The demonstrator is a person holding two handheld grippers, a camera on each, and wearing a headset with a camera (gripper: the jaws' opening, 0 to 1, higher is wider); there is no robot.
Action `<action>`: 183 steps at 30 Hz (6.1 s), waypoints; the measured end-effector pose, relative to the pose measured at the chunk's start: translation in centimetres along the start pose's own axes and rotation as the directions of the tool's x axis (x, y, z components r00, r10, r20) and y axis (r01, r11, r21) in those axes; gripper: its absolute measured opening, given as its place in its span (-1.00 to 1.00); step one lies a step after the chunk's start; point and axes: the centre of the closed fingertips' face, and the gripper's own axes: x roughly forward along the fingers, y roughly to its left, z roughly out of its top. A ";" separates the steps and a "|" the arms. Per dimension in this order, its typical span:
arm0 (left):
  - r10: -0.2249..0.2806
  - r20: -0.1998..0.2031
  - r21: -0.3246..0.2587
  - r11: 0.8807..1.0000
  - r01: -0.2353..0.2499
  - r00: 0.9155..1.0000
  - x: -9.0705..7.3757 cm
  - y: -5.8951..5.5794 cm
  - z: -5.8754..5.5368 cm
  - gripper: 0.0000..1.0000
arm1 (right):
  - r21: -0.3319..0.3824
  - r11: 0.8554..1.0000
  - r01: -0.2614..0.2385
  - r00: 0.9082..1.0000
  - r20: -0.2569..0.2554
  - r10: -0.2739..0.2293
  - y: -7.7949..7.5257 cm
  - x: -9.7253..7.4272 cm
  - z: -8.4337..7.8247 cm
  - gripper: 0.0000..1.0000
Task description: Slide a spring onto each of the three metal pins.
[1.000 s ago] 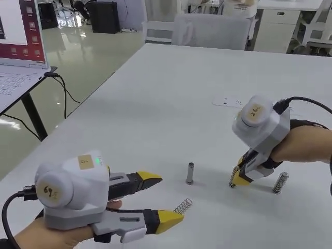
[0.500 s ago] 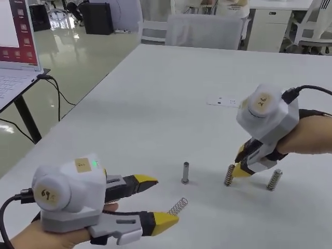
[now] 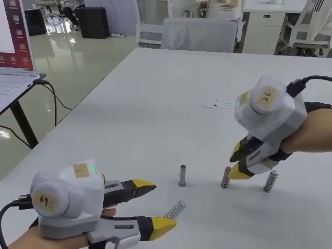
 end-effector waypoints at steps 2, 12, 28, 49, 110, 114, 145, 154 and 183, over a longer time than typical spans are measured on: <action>0.001 0.001 0.000 1.000 -0.001 1.000 -0.1 0.0 0.0 -0.16 | -0.015 1.000 -0.014 1.000 0.004 0.014 0.5 0.1 0.4 -0.62; 0.012 0.004 -0.003 1.000 -0.012 1.000 -0.4 0.1 0.0 -0.16 | -0.093 0.990 -0.105 0.994 0.008 0.106 3.0 2.7 2.3 -0.63; 0.030 -0.002 -0.012 0.999 -0.030 1.000 -0.8 0.4 -0.4 -0.17 | -0.232 0.953 -0.195 0.979 0.005 0.201 5.4 7.5 4.7 -0.70; 0.045 0.002 -0.015 0.999 -0.045 0.999 -1.2 0.4 -0.4 -0.19 | -0.371 0.884 -0.284 0.959 -0.112 0.261 6.5 11.0 4.2 -0.73; -0.012 0.059 0.112 0.994 0.005 0.998 -1.3 -0.6 2.6 -0.95 | -0.352 0.917 -0.189 0.982 -0.055 0.181 8.4 1.6 9.6 -0.82; -0.014 0.063 0.112 0.994 0.007 0.998 -1.4 -0.6 2.8 -0.95 | -0.344 0.922 -0.178 0.983 -0.029 0.180 8.3 1.3 9.8 -0.81; -0.059 0.101 0.097 0.994 0.050 0.993 -1.3 -1.5 4.0 -0.94 | -0.294 0.939 -0.181 0.979 0.037 0.200 8.5 -0.3 9.5 -0.83; -0.064 0.090 0.102 0.993 0.055 0.994 -1.0 -1.5 3.7 -0.94 | -0.334 0.926 -0.177 0.979 0.035 0.200 9.1 -0.8 10.5 -0.84; -0.072 0.075 0.086 0.994 0.065 0.995 -0.5 -1.5 3.0 -0.88 | -0.354 0.912 -0.207 0.977 -0.026 0.212 9.8 -0.5 11.4 -0.85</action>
